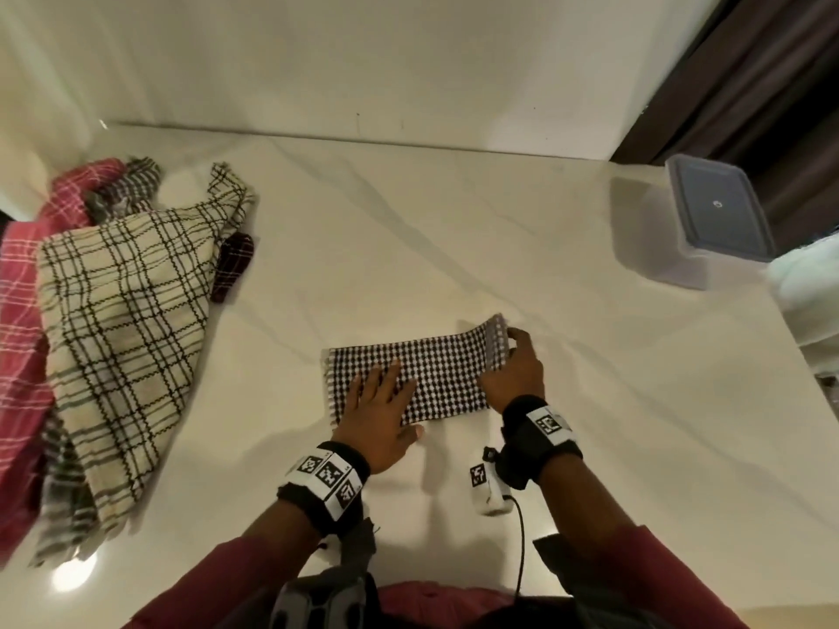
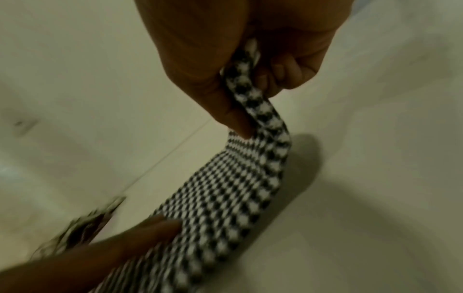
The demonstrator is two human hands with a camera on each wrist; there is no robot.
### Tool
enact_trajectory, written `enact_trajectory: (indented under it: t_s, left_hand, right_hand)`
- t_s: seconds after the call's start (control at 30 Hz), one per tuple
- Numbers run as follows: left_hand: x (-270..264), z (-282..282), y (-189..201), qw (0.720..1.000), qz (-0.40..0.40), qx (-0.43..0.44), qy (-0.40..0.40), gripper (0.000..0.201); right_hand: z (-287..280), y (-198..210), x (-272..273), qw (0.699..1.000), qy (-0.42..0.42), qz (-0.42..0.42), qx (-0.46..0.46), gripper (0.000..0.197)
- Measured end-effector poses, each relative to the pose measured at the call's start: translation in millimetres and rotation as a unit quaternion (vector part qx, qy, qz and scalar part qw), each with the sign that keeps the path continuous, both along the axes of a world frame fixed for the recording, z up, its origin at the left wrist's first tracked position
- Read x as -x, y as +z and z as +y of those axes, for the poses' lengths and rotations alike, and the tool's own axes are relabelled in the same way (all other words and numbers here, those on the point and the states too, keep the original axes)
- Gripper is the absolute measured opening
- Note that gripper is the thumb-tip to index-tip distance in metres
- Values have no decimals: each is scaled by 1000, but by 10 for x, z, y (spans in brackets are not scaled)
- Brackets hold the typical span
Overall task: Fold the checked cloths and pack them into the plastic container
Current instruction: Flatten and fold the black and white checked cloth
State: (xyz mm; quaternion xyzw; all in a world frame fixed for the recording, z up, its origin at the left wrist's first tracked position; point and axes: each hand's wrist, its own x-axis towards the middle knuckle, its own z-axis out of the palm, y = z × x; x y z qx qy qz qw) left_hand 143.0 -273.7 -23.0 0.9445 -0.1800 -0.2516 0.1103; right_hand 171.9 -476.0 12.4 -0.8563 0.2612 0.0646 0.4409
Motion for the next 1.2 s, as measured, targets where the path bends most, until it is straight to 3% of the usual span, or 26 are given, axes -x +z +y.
enact_trajectory:
  t_s: [0.1, 0.23, 0.37, 0.63, 0.77, 0.87, 0.93, 1.07, 1.2]
  left_hand:
    - [33, -2, -15, 1000, 5, 15, 9, 74]
    - [31, 30, 11, 999, 15, 43, 17, 78]
    - [9, 121, 18, 996, 24, 81, 28, 76]
    - [67, 157, -134, 993, 22, 111, 29, 77]
    - [4, 267, -75, 968, 14, 240, 75, 44]
    - [25, 381, 10, 935, -92, 282, 195, 25]
    - [39, 464, 73, 914, -150, 236, 293, 30]
    - [-18, 532, 110, 929, -44, 91, 356, 79]
    - [-169, 496, 81, 926, 12, 77, 369, 77]
  right_hand:
    - [363, 37, 59, 990, 137, -24, 38, 65]
    - [741, -92, 71, 964, 254, 17, 72, 62]
    - [775, -244, 18, 957, 277, 36, 84, 61]
    - [731, -343, 79, 951, 301, -30, 65, 55]
    - [750, -372, 62, 951, 303, -39, 49, 52]
    - [730, -377, 77, 948, 312, -32, 43, 53]
    - [710, -363, 81, 954, 298, -35, 30, 48]
    - [647, -342, 96, 961, 261, -45, 76, 43]
    - [597, -344, 119, 948, 298, 21, 107, 58]
